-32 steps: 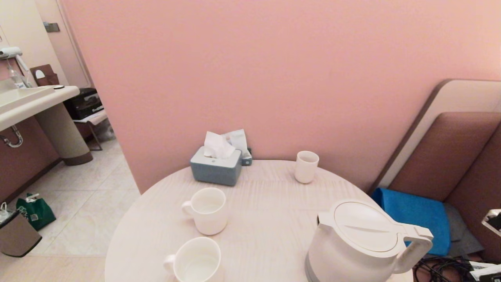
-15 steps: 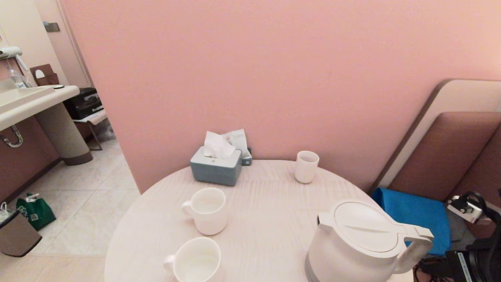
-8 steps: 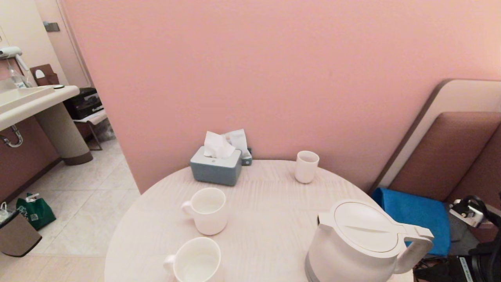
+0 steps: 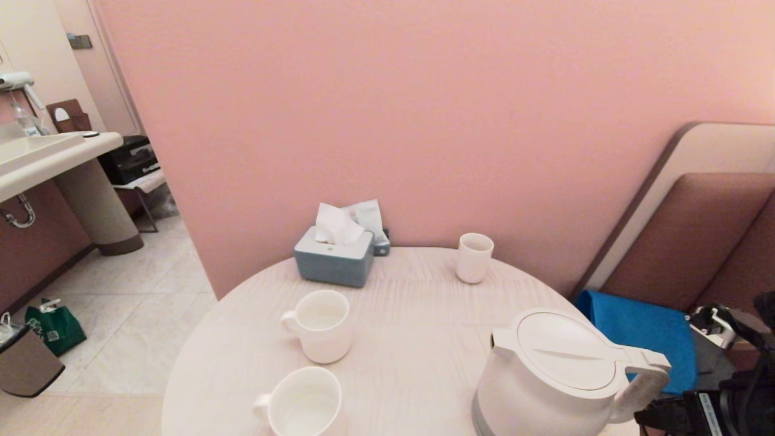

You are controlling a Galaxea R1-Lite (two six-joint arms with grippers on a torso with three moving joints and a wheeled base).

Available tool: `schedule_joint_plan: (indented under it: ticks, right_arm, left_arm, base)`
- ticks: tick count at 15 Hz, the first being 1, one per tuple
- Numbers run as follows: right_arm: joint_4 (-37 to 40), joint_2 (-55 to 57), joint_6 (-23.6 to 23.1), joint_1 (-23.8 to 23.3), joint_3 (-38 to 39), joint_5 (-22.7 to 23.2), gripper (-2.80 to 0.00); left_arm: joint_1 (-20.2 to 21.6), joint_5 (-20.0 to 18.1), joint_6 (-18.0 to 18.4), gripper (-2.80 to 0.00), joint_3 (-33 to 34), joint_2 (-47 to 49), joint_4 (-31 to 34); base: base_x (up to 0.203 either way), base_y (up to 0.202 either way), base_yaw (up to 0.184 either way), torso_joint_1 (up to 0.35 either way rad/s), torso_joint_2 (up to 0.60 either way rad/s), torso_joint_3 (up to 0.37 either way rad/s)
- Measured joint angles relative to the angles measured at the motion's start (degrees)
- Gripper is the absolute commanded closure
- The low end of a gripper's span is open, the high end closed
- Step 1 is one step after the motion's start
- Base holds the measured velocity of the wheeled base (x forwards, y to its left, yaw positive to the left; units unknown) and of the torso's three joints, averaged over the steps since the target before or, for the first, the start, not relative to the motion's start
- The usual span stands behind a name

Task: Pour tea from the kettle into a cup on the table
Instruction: Pick up the kettle

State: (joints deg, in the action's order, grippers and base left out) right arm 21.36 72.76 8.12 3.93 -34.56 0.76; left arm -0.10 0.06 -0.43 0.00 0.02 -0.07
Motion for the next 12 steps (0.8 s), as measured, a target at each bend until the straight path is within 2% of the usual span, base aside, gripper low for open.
schedule_joint_plan:
  ticks: [4,7,12]
  right_arm:
    - [-2.0,1.46,1.77,2.52,-0.27,0.62,-2.8]
    - [-6.52,4.14,1.85,2.57,-0.2,-0.35,-2.8]
    - [-7.43,5.68,1.94,2.41,-0.14,-2.63,-2.8]
  left_arm:
    - [0.0,0.01,0.01,0.0,0.0,0.0,0.0]
    - [0.0,0.01,0.01,0.0,0.0,0.0,0.02]
    - [0.0,0.01,-0.01,0.0,0.0,0.0,0.0]
  base:
    - [0.0,0.0,0.0,0.0,0.0,0.0]
    - [0.0,0.0,0.0,0.0,0.0,0.0]
    - [0.0,0.0,0.0,0.0,0.0,0.0]
